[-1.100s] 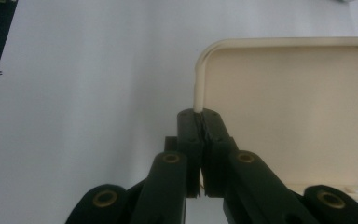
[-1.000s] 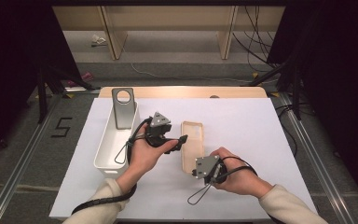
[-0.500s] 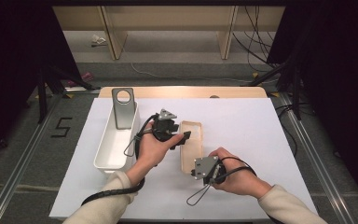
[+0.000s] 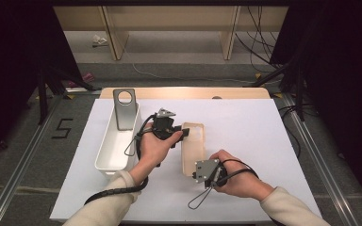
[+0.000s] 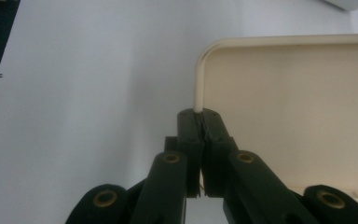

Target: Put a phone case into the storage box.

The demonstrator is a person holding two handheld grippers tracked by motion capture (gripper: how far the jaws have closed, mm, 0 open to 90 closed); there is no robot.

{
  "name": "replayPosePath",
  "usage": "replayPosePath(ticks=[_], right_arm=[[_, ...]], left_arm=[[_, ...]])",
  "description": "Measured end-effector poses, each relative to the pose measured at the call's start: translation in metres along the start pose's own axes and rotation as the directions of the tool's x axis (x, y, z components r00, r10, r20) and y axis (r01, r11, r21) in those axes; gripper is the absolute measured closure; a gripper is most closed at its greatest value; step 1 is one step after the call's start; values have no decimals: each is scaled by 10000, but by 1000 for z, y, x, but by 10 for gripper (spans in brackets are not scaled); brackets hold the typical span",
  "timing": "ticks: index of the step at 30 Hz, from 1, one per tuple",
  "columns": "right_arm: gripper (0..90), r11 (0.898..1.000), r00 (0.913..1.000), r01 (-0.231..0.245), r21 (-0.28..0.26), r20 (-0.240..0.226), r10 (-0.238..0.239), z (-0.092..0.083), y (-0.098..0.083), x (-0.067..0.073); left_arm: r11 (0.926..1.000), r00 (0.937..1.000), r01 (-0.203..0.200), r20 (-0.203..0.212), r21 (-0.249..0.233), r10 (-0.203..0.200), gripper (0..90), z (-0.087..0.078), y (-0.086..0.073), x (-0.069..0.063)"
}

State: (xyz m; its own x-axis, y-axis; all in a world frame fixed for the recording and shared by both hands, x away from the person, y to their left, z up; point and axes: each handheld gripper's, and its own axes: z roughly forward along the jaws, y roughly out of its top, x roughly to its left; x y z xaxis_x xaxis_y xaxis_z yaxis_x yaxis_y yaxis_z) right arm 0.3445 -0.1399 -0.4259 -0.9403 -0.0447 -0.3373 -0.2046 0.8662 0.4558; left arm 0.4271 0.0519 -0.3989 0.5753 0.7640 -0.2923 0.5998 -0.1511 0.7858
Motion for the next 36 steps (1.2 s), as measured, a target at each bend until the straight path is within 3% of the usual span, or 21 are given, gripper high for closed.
replayPosePath(ticks=[8,14,27,36], right_arm=[[886,9998,10000,10,217,-80,-8,7,-3,-2],[885,9987,9997,-93,501,-234,105,9,-6,-3],[884,9978,9997,-236,618,-94,242,12,-8,-5],[875,9980,9993,-333,545,187,323,14,-9,-7]], left_arm=[[9996,9988,212,452,-189,-203,752,-3,1,-4],[9997,9982,28,601,-254,-13,768,-3,1,-9],[9991,9961,7,881,-419,30,805,-5,4,-16],[9972,9935,-257,1085,-706,333,818,-10,6,-23]])
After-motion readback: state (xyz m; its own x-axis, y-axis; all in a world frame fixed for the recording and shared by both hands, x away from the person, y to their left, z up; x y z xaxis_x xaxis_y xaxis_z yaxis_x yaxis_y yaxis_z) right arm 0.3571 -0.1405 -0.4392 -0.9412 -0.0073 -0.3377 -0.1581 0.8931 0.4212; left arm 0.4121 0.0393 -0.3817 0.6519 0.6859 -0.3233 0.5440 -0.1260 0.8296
